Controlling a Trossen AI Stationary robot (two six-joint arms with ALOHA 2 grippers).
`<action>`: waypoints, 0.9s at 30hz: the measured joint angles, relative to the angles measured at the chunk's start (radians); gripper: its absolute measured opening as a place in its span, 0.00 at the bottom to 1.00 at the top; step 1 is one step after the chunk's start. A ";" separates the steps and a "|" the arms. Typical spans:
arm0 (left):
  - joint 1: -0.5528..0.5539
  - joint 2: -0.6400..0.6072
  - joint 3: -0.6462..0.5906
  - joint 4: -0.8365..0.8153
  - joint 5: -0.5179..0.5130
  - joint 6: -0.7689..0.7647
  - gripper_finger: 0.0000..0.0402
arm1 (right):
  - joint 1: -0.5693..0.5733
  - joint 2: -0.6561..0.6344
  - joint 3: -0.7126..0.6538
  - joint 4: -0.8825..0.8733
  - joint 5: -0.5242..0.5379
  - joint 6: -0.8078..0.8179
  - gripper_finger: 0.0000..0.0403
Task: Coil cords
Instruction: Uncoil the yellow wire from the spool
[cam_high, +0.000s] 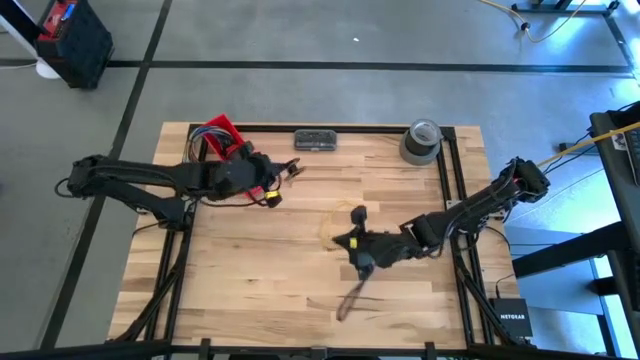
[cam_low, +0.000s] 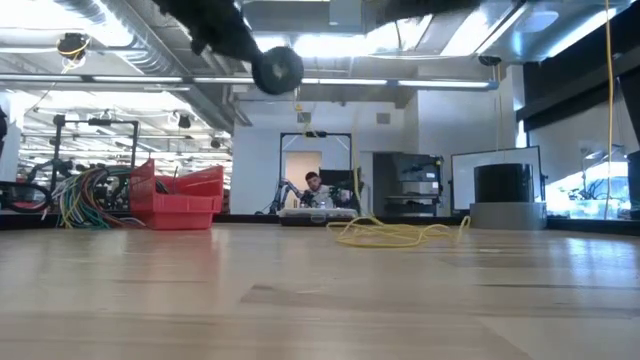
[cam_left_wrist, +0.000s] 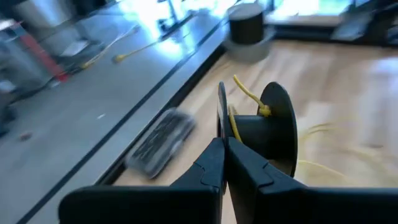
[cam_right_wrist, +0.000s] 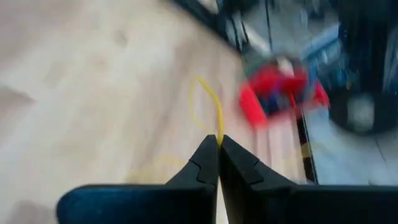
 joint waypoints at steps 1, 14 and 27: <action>-0.007 -0.018 0.000 0.000 0.021 0.005 0.01 | -0.010 0.000 0.000 -0.048 0.021 0.034 0.02; -0.139 -0.070 0.000 -0.468 0.113 -0.146 0.01 | -0.044 -0.043 -0.001 -0.410 0.707 0.378 0.02; -0.078 0.210 0.000 -0.555 0.082 -0.228 0.01 | 0.082 -0.140 0.000 -0.082 0.868 0.246 0.02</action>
